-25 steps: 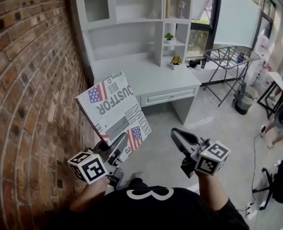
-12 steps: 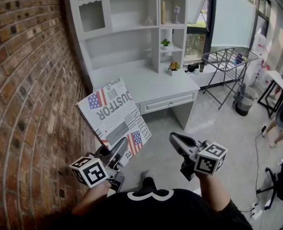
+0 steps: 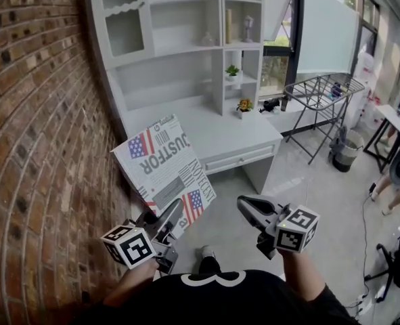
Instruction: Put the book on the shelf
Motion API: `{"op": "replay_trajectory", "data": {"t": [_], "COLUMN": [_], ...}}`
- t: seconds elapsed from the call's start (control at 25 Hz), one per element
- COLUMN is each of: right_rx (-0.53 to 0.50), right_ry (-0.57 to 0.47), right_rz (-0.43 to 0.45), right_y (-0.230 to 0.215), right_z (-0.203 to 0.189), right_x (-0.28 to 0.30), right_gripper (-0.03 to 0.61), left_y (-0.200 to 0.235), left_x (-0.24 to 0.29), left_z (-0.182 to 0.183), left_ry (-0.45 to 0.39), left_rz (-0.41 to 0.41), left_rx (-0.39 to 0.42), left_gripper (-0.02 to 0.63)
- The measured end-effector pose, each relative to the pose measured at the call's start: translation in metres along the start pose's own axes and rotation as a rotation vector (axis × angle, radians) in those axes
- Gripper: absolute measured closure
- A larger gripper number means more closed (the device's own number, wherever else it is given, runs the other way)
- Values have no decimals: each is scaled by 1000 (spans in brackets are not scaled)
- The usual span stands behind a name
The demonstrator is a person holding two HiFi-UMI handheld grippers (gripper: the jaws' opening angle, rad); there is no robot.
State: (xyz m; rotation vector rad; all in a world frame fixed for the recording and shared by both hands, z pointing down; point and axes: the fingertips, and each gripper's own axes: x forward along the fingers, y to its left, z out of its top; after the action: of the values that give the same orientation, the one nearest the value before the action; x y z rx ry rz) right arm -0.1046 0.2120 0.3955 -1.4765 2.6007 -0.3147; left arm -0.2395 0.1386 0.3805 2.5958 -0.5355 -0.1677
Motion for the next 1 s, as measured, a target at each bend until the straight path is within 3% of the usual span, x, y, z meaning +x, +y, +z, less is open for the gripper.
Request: {"op": "replay_trajectory", "data": {"t": [0.4,0.6,0.8,1.0], "right_rx": [9,-20,60,49], "right_ry": [-4,8,29,91], "right_rz": [18,0,-20,-20], "right_y": [-77,-151,-220,-276], "right_z": [25,28,30,34], "right_x": [60,94,134,184], "right_gripper": [581,580,580,580], "left_y": [71,119,179,228], "left_x": [85,144,197,241], "left_z": [30,46,50,68], "left_ry": [2,10,46,43], "left_rz": [14,24,65,103], "left_rx": [-21,-49,-108,-97], "left_gripper": [462,462,462,462]}}
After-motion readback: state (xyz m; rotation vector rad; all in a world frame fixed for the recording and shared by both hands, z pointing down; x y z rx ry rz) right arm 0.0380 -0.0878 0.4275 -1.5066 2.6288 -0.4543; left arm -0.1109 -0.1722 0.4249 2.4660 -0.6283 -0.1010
